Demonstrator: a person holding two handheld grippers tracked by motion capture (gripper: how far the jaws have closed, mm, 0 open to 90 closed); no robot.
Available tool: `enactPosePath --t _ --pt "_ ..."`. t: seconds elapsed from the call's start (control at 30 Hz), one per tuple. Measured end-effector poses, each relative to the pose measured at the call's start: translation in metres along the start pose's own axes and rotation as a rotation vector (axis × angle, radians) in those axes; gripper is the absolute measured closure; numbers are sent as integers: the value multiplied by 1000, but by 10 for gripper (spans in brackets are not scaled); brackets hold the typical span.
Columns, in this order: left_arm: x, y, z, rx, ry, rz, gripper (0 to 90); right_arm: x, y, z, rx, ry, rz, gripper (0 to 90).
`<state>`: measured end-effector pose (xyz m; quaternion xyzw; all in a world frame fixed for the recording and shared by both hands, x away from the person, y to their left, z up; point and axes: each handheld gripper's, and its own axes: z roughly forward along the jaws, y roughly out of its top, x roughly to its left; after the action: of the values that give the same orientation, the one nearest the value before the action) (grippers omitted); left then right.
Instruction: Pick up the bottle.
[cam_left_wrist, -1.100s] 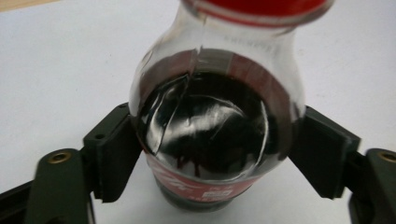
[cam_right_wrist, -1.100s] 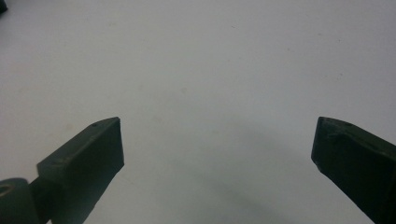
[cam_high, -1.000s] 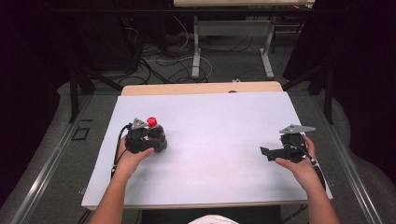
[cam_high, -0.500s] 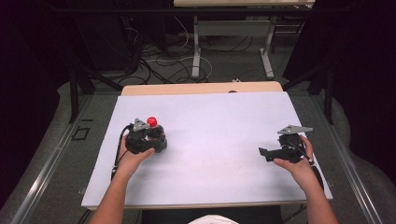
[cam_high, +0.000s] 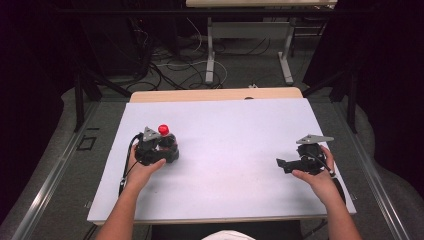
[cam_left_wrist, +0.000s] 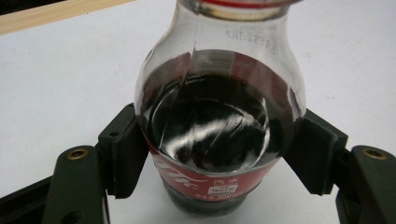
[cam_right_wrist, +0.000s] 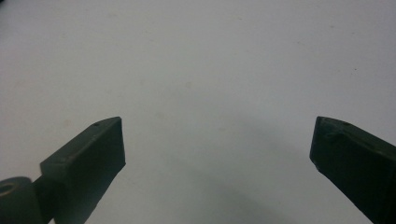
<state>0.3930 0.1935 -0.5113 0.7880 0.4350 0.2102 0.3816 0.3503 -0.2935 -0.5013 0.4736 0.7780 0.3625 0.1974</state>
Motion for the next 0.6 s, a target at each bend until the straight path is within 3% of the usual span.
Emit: enactPosePath --t 0.3,0.6 --pt "-5 7 -6 0 -11 -2 301 1 0 1 -2 7 -3 45" --pt "-27 23 -17 18 -87 48 301 3 3 -2 -8 19 -13 65"
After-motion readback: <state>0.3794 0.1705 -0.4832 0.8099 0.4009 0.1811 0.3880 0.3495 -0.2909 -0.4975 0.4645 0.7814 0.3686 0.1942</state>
